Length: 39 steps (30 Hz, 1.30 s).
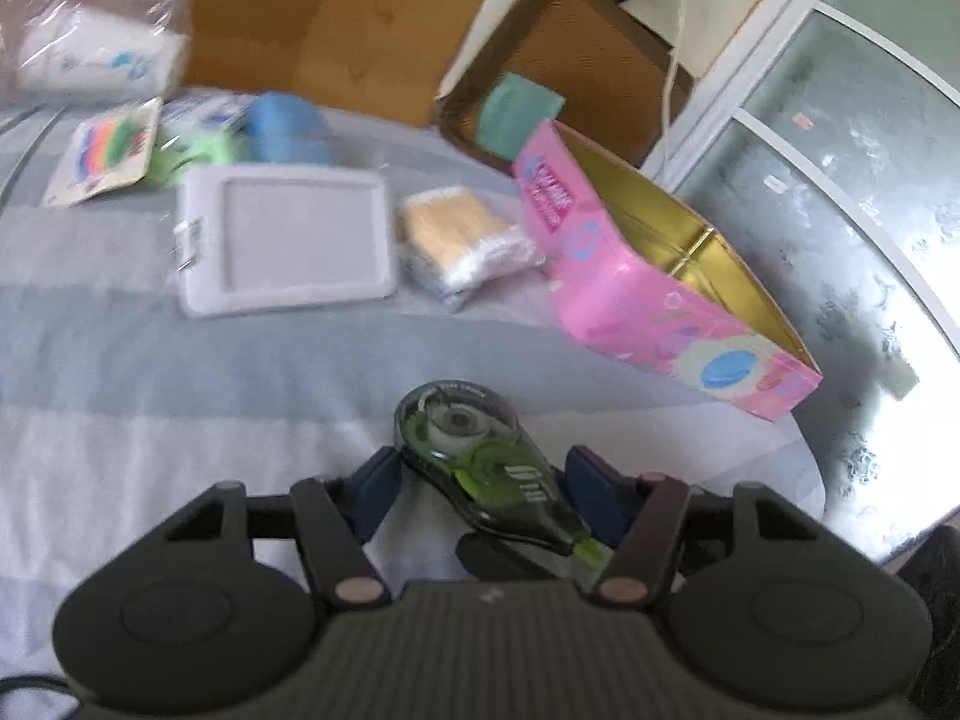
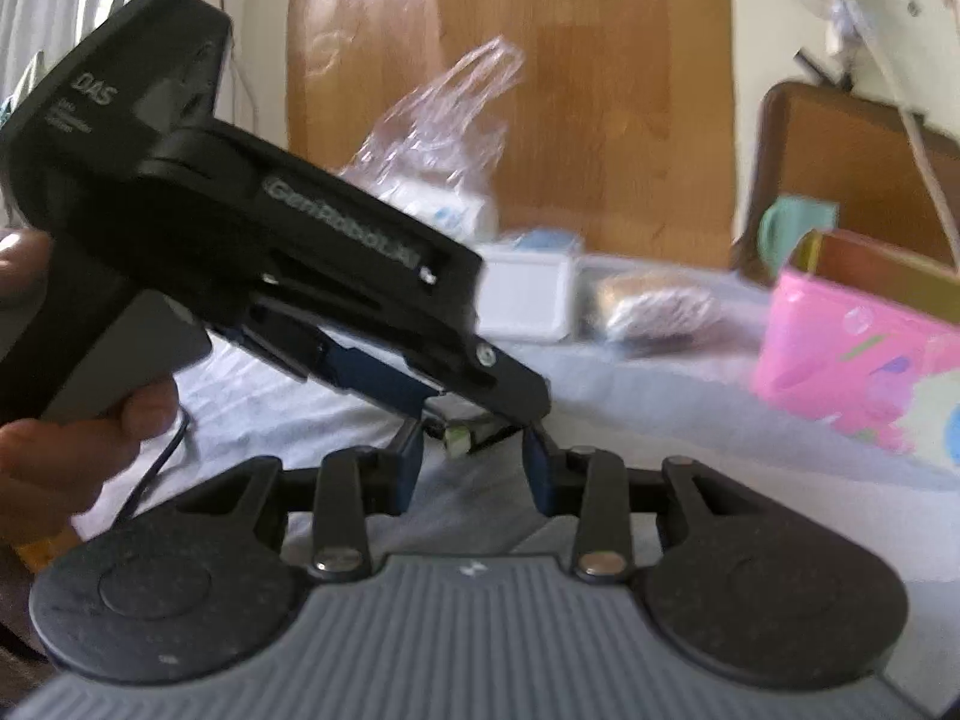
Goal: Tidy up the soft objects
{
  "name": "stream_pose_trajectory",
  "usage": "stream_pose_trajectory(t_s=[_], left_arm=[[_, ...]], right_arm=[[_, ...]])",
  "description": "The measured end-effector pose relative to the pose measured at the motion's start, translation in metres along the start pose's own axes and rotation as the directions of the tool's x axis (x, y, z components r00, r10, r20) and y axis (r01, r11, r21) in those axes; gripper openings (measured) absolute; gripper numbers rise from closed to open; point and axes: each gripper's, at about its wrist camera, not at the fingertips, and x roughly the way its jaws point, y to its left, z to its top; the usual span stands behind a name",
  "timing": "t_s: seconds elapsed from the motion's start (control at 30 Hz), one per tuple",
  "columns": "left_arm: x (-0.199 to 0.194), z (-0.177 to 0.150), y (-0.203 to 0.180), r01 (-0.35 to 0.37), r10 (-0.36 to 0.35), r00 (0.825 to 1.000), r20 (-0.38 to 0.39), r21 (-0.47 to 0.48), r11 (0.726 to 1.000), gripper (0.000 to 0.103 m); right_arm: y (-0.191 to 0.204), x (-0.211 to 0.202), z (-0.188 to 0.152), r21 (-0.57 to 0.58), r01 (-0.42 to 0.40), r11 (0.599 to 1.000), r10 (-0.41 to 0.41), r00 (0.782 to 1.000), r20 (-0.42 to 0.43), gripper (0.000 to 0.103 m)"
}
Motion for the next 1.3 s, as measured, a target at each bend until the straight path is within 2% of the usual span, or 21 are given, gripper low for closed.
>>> stream_pose_trajectory(t_s=[0.13,0.2,0.3,0.37,0.5,0.57,0.63,0.73,0.77,0.83,0.93,1.03,1.1,1.2,1.3], left_arm=[[0.007,0.022,-0.03,0.047,-0.048,0.999,0.019,0.058,0.997,0.061],[0.012,0.037,-0.054,0.073,-0.077,0.996,0.033,0.114,0.991,0.061],[0.026,0.06,-0.094,0.101,-0.116,0.992,0.055,0.216,0.971,0.061],[0.041,0.074,-0.118,0.129,-0.145,0.988,0.05,0.248,0.96,0.062],[0.084,0.093,-0.156,0.185,-0.198,0.98,0.02,0.284,0.941,0.062],[0.108,0.098,-0.174,0.197,-0.206,0.978,-0.001,0.297,0.934,0.068],[0.128,0.096,-0.189,0.162,-0.172,0.985,0.002,0.327,0.931,0.074],[0.148,0.089,-0.2,0.077,-0.09,0.996,0.019,0.359,0.93,0.074],[0.149,0.086,-0.197,0.073,-0.084,0.996,0.016,0.348,0.934,0.074],[0.145,0.081,-0.188,0.082,-0.093,0.996,0.016,0.339,0.937,0.074],[0.129,0.075,-0.171,0.057,-0.08,0.995,0.056,0.342,0.938,0.074],[0.1,0.066,-0.143,0.05,-0.086,0.992,0.097,0.323,0.945,0.075],[0.073,0.055,-0.12,0.001,-0.06,0.984,0.17,0.326,0.945,0.081],[0.037,0.041,-0.077,-0.065,-0.004,0.972,0.236,0.281,0.957,0.081],[0.005,0.031,-0.026,-0.166,0.106,0.949,0.298,0.185,0.969,0.081]], right_arm=[[-0.014,-0.014,0.007,0.015,0.078,0.997,-0.079,0.994,0.075,0.039],[-0.023,-0.023,0.013,0.021,0.137,0.99,-0.139,0.982,0.126,0.039],[-0.042,-0.036,0.024,0.026,0.239,0.971,-0.24,0.952,0.192,0.039],[-0.06,-0.043,0.03,0.047,0.298,0.953,-0.301,0.928,0.218,0.039],[-0.1,-0.051,0.035,0.097,0.391,0.915,-0.403,0.887,0.226,0.039],[-0.119,-0.049,0.032,0.111,0.434,0.894,-0.448,0.868,0.213,0.039],[-0.138,-0.043,0.029,0.122,0.504,0.855,-0.518,0.835,0.186,0.039],[-0.169,-0.03,0.02,0.145,0.637,0.757,-0.653,0.749,0.112,0.04],[-0.175,-0.032,0.017,0.167,0.652,0.739,-0.67,0.738,0.086,0.04],[-0.183,-0.041,0.011,0.237,0.631,0.738,-0.663,0.744,0.085,0.04],[-0.177,-0.046,0.006,0.256,0.623,0.739,-0.661,0.743,0.102,0.04],[-0.164,-0.045,0.004,0.248,0.595,0.764,-0.635,0.762,0.126,0.039],[-0.15,-0.047,0.004,0.242,0.567,0.787,-0.608,0.78,0.151,0.039],[-0.132,-0.041,0.01,0.222,0.497,0.839,-0.535,0.827,0.173,0.039],[-0.108,-0.028,0.02,0.181,0.408,0.895,-0.437,0.883,0.171,0.039]])
